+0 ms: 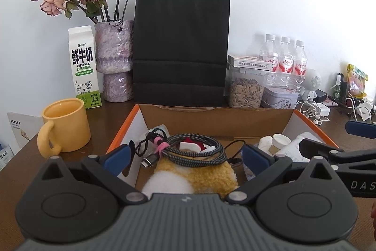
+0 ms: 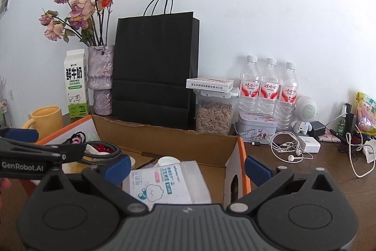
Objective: Organize objects
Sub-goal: 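Withdraw both grippers from the box toward the last two caps, then grasp the large ribbed white cap with the left gripper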
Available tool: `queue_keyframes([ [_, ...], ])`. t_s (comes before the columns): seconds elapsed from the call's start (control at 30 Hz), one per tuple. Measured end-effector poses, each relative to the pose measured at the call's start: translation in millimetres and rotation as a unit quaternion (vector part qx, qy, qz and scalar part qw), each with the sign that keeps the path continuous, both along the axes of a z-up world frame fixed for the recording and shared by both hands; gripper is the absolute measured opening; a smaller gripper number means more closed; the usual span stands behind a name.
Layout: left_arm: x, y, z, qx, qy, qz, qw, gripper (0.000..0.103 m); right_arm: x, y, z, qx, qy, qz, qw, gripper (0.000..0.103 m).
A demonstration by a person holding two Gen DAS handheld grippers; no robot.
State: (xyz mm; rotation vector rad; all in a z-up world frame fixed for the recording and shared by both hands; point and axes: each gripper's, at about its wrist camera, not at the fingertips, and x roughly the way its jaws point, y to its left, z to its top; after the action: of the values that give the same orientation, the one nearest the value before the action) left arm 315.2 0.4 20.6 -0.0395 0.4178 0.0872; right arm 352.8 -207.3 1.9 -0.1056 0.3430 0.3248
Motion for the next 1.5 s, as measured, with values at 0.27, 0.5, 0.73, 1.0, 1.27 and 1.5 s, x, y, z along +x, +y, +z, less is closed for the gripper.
queue_keyframes([
  [0.27, -32, -7, 0, 0.004, 0.006, -0.013, 0.9999, 0.103, -31, -10, 0, 0.003, 0.006, 0.001, 1.000, 0.103],
  [0.5, -52, -10, -10, 0.006, 0.026, -0.027, 0.9993, 0.103, -55, -20, -6, -0.002, 0.016, -0.001, 1.000, 0.103],
  [0.73, -52, -19, -37, 0.009, 0.090, -0.058, 0.9942, 0.103, -72, -27, -17, -0.013, 0.031, -0.004, 0.999, 0.103],
  [1.0, -44, -31, -54, 0.016, 0.117, -0.077, 0.9901, 0.087, -81, -34, -28, -0.018, 0.048, -0.006, 0.999, 0.103],
  [1.27, -44, -34, -56, 0.004, 0.124, -0.103, 0.9869, 0.039, -83, -31, -33, -0.023, 0.055, -0.001, 0.998, 0.103],
  [1.5, -46, -30, -51, -0.004, 0.116, -0.100, 0.9882, 0.037, -80, -24, -36, -0.031, 0.064, 0.005, 0.997, 0.103],
])
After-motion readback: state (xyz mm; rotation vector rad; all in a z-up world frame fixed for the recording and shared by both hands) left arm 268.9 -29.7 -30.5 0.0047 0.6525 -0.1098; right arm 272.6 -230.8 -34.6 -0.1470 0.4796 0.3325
